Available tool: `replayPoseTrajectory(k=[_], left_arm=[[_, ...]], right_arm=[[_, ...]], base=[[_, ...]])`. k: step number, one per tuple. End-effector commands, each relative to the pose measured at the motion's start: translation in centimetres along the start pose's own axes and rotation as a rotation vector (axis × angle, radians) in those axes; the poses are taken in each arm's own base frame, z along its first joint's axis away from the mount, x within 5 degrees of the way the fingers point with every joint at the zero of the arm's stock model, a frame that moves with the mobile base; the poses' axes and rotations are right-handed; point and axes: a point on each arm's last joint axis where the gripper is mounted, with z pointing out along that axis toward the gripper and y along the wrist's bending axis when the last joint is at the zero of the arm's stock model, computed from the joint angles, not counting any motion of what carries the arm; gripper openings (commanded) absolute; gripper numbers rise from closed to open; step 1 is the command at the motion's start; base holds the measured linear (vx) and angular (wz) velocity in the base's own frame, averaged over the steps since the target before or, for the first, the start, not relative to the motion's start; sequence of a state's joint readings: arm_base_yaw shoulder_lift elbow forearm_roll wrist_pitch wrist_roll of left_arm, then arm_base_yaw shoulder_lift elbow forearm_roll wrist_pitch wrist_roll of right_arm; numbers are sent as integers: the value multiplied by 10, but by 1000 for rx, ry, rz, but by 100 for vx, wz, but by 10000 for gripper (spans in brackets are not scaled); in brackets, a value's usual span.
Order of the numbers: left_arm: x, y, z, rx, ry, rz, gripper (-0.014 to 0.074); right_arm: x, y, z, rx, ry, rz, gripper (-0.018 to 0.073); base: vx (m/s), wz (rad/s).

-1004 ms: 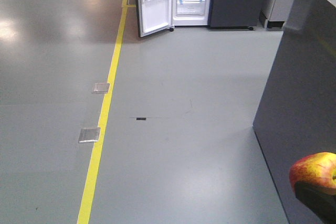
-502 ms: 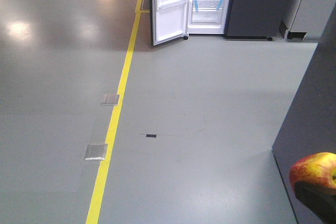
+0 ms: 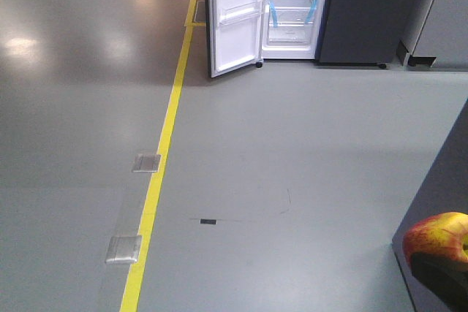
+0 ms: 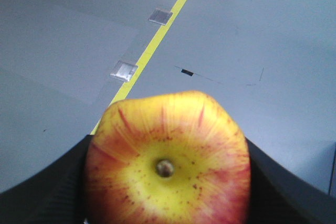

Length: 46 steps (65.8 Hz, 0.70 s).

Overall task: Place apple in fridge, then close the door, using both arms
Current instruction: 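Drive the base toward the open white refrigerator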

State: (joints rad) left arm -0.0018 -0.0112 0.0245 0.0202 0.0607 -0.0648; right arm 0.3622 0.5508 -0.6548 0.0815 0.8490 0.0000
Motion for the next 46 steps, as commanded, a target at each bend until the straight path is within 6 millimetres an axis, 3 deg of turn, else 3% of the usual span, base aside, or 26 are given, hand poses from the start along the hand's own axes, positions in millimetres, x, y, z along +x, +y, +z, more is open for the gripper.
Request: replayPoseTrajectory(k=[1,46], left_arm=[[2,0,0,2,-59,0,-6],[2,0,0,2,-59,0,-6]], right_arm=[[-12,1,-5,-1,-90,1,344],[-12,1,-5,-1,-90,1,344]], base=[[35,0],[35,3]])
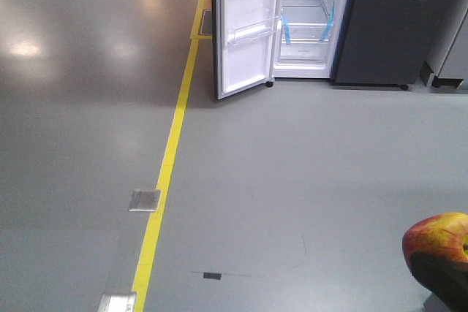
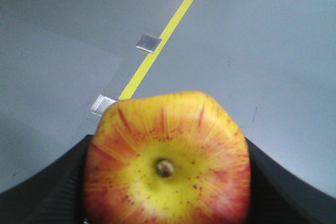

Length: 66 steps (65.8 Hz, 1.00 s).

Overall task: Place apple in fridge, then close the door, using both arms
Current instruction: 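Drive the base toward the open white refrigerator, then approach the refrigerator opening, keeping the apple in the right gripper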

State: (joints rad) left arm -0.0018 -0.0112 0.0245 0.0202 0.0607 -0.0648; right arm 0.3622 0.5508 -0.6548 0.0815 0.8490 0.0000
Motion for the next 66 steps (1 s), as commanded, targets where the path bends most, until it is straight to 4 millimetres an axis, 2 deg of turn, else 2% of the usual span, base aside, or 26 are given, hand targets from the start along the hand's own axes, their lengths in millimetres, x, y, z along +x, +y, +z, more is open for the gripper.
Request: replayPoseTrajectory(k=[1,66], left_arm=[[2,0,0,2,-59,0,-6],[2,0,0,2,-59,0,-6]], right_arm=[[-12,1,-5,-1,-90,1,344],[-12,1,-5,-1,-90,1,344]], base=[[34,3],[30,-4]])
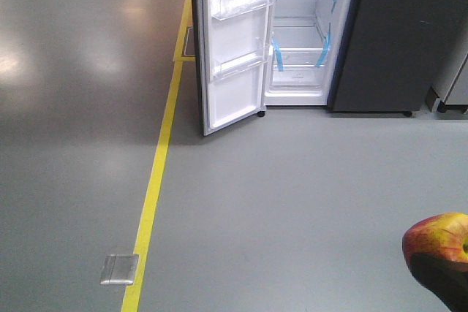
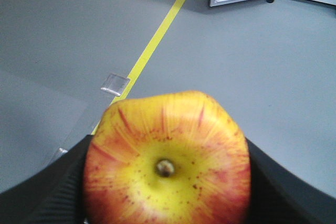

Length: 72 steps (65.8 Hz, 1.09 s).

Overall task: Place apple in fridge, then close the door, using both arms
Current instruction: 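Approach the refrigerator opening, keeping the apple in the right gripper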

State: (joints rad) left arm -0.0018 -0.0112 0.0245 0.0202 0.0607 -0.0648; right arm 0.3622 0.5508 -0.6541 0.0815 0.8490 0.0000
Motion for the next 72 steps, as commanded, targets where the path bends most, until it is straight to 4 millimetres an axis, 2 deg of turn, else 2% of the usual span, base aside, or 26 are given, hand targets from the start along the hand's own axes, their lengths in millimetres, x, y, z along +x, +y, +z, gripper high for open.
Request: replayPoseTrajectory(k=[1,72], left_arm=[[2,0,0,2,-59,0,-6],[2,0,0,2,-59,0,-6]], right_arm=[[-12,1,-5,-2,-90,1,344],[-12,1,-5,-2,-90,1,344]], base=[[24,-9],[19,0]])
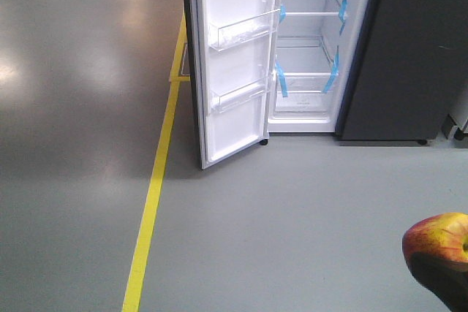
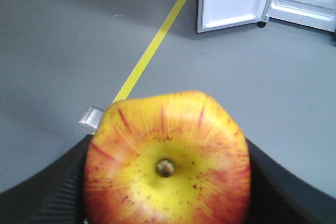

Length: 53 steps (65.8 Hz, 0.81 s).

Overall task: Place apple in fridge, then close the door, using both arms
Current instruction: 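Approach the refrigerator opening, keeping the apple in the right gripper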

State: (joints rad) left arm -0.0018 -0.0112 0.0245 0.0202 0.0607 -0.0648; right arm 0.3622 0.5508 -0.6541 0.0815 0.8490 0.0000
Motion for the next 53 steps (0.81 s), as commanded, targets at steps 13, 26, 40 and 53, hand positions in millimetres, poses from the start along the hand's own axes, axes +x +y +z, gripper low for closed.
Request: replayPoseTrajectory(k=[13,26,40,53], left_arm=[[2,0,0,2,-59,0,-6],[2,0,0,2,-59,0,-6],[2,0,0,2,-59,0,-6],[2,0,0,2,-59,0,-6]], right_arm=[[-12,1,-5,-2,-90,1,344],[-12,1,-5,-2,-90,1,344],[-12,1,-5,-2,-91,1,344],[-12,1,-5,-2,-90,1,344]], base=[[15,2],[13,1],[12,0],[11,-1]])
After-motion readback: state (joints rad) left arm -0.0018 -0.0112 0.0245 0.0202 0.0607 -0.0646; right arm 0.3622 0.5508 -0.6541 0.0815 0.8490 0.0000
